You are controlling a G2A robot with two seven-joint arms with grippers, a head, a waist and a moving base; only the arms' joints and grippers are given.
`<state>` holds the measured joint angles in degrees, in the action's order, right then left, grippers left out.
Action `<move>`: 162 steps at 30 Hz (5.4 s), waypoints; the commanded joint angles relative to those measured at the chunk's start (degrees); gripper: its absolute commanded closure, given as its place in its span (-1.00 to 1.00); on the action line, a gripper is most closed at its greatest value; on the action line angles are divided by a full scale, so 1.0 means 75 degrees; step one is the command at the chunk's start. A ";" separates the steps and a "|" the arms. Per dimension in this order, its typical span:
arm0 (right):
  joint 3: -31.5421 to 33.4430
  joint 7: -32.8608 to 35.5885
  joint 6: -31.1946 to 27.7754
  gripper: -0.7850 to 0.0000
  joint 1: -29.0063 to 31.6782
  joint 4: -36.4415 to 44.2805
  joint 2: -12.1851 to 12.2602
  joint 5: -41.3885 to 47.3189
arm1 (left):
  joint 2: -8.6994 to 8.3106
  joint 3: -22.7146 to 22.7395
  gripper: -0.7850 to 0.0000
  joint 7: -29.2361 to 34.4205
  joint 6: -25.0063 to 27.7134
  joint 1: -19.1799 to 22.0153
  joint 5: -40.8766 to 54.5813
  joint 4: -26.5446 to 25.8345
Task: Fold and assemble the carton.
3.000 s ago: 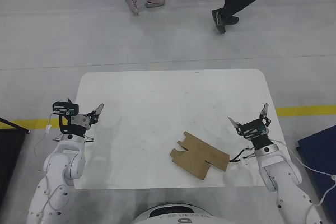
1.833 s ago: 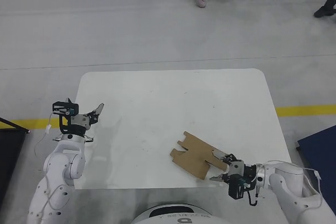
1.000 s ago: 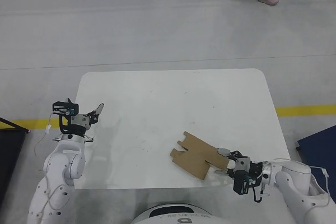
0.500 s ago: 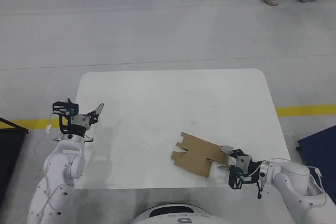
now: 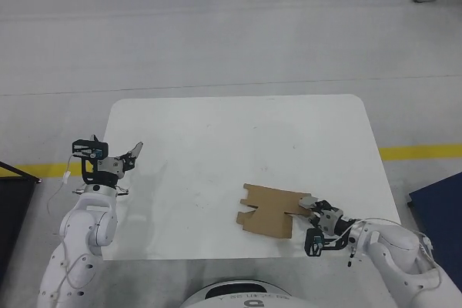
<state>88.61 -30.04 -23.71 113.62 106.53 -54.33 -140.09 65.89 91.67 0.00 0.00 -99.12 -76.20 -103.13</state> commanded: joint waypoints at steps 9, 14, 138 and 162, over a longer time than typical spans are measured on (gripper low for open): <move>-0.0496 0.0975 0.0391 0.83 -0.0145 0.0012 -0.0035 -0.0648 | 0.0000 0.0000 -1.00 0.0000 0.0000 0.0000 0.0000 0.0000; -0.0598 0.1218 0.0481 1.00 -0.0238 0.0142 -0.0037 -0.0831 | 0.0000 0.0000 -1.00 0.0000 0.0000 0.0000 0.0000 0.0000; -0.3237 0.3384 0.0649 1.00 -0.3278 0.1833 -0.1038 1.0201 | 0.0000 0.0000 -1.00 0.0000 0.0000 0.0000 0.0000 0.0000; -0.2339 0.5614 0.3283 1.00 -0.2294 0.2956 -0.0991 0.5985 | 0.0000 0.0000 -1.00 0.0000 0.0000 0.0000 0.0000 0.0000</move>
<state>70.54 11.90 0.47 96.15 128.54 -61.78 -94.42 65.89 91.67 0.00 0.00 -99.12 -76.20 -103.13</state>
